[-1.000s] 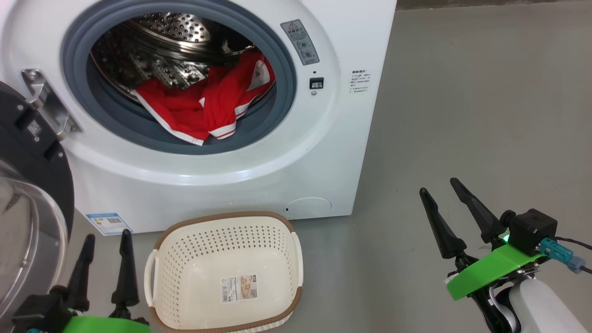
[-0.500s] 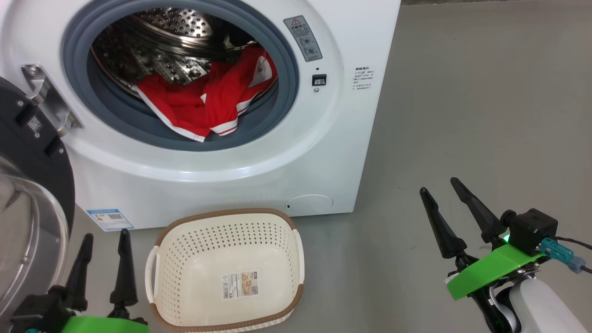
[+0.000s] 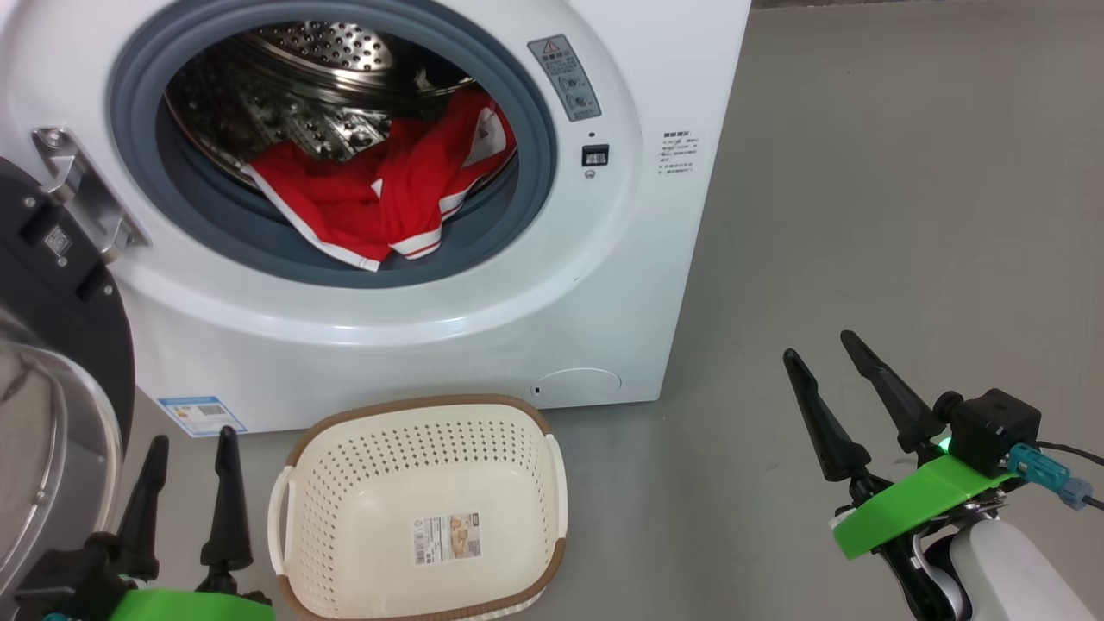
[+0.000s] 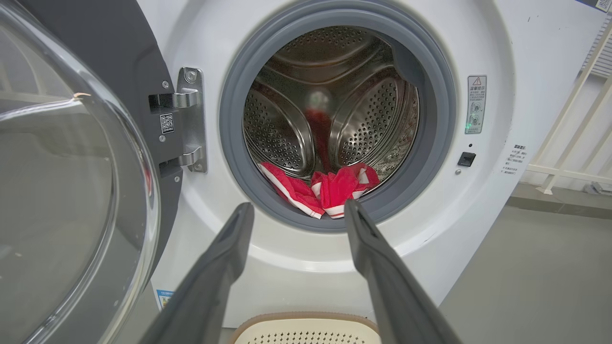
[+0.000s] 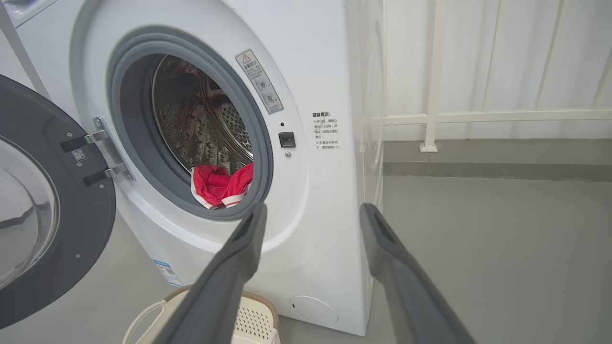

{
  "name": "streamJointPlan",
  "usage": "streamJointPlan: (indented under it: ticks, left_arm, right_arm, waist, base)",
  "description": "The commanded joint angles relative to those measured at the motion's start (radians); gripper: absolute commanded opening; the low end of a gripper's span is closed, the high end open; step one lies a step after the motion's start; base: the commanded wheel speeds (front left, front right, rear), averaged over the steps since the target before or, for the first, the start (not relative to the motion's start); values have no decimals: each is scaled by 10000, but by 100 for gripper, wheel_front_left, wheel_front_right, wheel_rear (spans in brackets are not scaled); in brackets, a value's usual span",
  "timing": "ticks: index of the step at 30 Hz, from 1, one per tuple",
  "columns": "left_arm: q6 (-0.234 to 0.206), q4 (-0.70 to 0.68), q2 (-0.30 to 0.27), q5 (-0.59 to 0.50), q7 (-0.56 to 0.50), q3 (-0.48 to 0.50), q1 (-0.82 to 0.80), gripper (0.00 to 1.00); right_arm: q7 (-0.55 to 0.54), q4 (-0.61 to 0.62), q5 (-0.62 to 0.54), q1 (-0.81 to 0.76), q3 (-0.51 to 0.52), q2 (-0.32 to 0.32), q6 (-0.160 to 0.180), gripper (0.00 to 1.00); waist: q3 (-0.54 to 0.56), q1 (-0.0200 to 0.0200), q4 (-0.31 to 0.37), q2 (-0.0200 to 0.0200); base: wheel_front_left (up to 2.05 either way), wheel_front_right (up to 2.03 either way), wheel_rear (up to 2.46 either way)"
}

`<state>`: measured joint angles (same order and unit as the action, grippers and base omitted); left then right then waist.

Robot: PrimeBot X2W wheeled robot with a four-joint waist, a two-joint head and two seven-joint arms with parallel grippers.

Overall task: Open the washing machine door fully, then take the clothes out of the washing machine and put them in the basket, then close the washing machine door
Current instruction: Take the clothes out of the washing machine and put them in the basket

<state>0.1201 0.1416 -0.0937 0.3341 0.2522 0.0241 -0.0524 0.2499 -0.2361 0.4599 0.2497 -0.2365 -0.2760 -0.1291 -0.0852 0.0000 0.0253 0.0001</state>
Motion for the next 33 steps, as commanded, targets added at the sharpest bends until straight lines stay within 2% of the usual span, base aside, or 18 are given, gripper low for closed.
streamJointPlan:
  ticks: [1,14,33]
  left_arm:
    - [63,-247,-135,-117,95,359,-385,100]
    - [82,-232,-128,-138,95,375,-455,100]
    - [97,-193,-168,-109,95,303,-491,100]
  right_arm:
    - [118,259,-169,199,-127,-29,-16,100]
    - [118,264,-164,240,-115,-1,-16,100]
    - [118,263,-159,245,-119,-2,-16,100]
  waist:
    - [-7,0,0,-1]
    - [-82,0,-7,-1]
    - [-152,0,-19,-1]
  base:
    - [62,-62,0]
    - [52,-52,0]
    - [1,-1,0]
